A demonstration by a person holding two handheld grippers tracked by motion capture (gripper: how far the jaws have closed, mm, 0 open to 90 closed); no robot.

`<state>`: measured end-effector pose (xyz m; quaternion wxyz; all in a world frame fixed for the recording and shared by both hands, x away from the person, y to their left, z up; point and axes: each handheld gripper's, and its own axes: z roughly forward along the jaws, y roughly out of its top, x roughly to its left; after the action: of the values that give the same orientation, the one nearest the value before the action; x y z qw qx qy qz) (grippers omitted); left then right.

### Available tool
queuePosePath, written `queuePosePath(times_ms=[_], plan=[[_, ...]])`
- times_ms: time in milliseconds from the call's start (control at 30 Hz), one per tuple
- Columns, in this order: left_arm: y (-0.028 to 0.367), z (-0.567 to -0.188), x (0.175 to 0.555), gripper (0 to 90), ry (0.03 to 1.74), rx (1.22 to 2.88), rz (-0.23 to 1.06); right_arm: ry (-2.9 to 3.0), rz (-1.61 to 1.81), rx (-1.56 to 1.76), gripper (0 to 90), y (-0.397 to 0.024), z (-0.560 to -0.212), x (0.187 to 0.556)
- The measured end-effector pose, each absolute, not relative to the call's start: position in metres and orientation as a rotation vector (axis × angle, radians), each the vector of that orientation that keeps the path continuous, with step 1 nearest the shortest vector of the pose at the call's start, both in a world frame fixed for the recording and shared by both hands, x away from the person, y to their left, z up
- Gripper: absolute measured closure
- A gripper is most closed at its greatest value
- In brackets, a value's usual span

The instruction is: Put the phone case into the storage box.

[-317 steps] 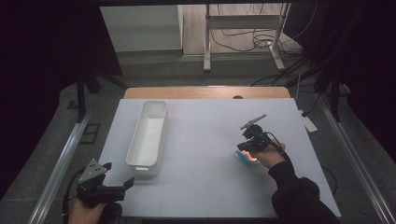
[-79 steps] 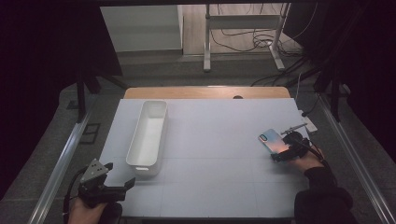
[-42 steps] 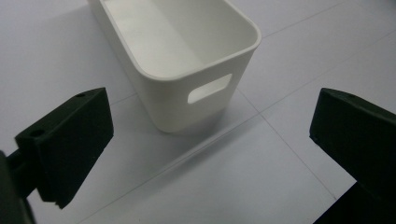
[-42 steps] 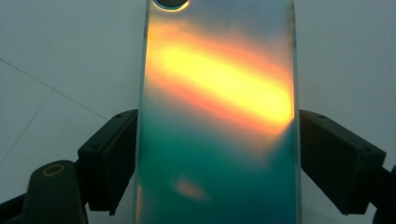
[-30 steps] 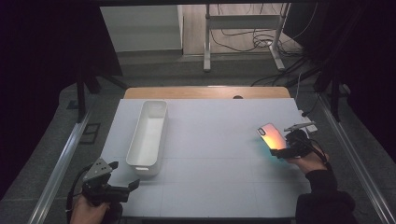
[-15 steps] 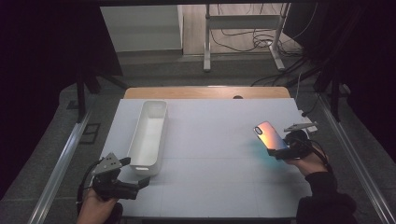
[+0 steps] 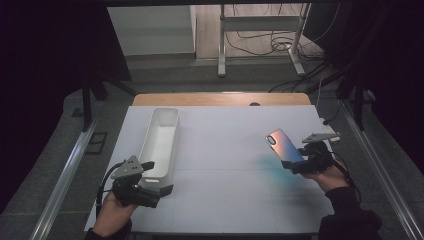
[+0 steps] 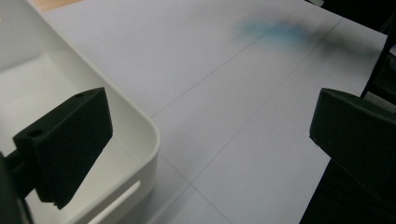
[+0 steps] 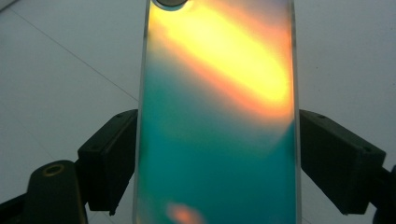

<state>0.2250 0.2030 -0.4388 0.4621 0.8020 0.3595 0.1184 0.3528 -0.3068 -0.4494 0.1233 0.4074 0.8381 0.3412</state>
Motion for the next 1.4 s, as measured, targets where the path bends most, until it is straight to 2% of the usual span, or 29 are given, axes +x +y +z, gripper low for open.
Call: queuePosePath(times_ms=[533,1400], plan=[[0.175,-0.429,0.252,0.0,0.749,1.946,0.226,2.465,1.115,1.104,17.0,-0.291,-0.44,0.338],[0.134,-0.43,0.276,0.0,0.624,1.97,0.123,2.507,1.228,0.967,17.0,-0.259,-0.431,0.321]])
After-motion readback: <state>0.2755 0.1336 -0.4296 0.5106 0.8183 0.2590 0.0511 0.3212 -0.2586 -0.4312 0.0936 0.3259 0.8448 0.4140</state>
